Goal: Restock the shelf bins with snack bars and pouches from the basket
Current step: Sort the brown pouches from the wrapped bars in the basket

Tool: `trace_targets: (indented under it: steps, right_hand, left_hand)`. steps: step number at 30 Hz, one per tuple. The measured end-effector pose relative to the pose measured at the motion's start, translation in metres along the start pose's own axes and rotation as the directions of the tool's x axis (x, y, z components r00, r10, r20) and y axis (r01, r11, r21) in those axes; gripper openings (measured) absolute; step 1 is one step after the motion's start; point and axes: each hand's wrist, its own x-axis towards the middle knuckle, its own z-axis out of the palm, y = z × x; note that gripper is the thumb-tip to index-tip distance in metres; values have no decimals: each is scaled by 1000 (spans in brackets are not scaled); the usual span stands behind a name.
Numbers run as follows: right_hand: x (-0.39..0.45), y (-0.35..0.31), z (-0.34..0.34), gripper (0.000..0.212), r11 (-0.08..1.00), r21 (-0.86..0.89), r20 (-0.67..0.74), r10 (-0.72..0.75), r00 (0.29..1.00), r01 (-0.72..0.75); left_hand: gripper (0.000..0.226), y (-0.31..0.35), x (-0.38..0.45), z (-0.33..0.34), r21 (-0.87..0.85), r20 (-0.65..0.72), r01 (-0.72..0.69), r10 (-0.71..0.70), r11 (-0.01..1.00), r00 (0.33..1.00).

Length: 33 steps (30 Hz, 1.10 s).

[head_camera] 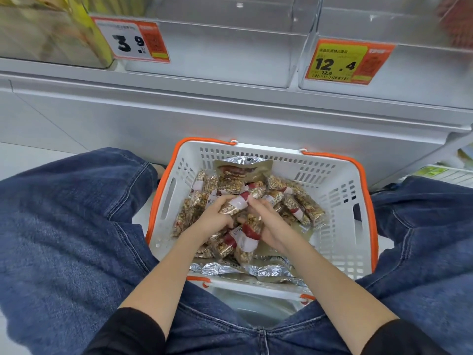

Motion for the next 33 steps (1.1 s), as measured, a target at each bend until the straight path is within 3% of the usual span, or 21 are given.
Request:
trace_targets:
  steps: [2, 5, 9, 11, 13, 15, 16, 18, 20, 22, 26, 28, 29, 31, 33]
  right_hand:
    - [1, -1, 3, 75, 994, 108, 22, -18, 1000, 16]
    - [-3, -5, 0, 50, 978, 205, 9, -47, 999, 44]
    - [-6, -9, -3, 45, 990, 137, 38, 11, 999, -16]
    - [-8, -9, -4, 57, 993, 20, 69, 113, 991, -114]
    - [-10, -8, -7, 66, 960, -238, 42, 164, 986, -150]
    - [-10, -4, -10, 65, 858, -494, -87, 112, 990, -140]
    - [-8, -2, -11, 61, 842, -525, -131, 66, 989, -126]
    - [-3, 0, -13, 59, 918, -389, -166, 19, 986, -83]
    - [4, -1, -15, 53, 995, -87, -167, 29, 986, -44]
    - [8, -7, -16, 40, 989, 146, -129, -5, 992, 24]
    - [9, -9, -13, 26, 951, 305, -94, -10, 996, 38]
    - [8, -6, -9, 24, 982, 191, -119, 21, 993, 2]
    - [8, -3, -8, 27, 1000, -10, -164, 1, 986, -3]
    - [9, 5, -8, 43, 902, -429, -269, -175, 947, 45]
    - [9, 12, -8, 60, 799, -576, -264, -378, 887, 170]
  left_hand:
    - [62, 5, 0, 1, -3, 10, -95, 95, 995, 995]
    - [53, 12, -4, -1, -41, 77, -157, 159, 987, 984]
    - [59, 9, -1, 2, 214, -1, -166, 170, 963, 985]
    - [52, 2, 2, 3, 277, -35, -131, 146, 952, 989]
    - [46, -6, 3, 0, 278, -35, -82, 95, 957, 995]
    - [47, -14, 6, -5, 284, -50, -46, 63, 958, 997]
    - [48, -17, 8, -7, 294, -62, -33, 53, 955, 997]
    - [50, -18, 8, -8, 279, -60, -27, 45, 960, 997]
    - [53, -16, 7, -7, 220, -7, -39, 42, 975, 999]
    - [54, -13, 7, -4, 166, 61, -44, 34, 985, 998]
    - [58, -6, 10, 3, 57, 102, -31, 25, 998, 995]
    - [60, -6, 11, 6, 70, 82, -37, 31, 997, 996]
    - [62, -8, 11, 7, 110, 83, -47, 38, 993, 996]
    - [61, -14, 11, 9, 177, 157, -48, 19, 983, 987]
    - [55, -18, 11, 12, 233, 292, -35, -35, 972, 956]
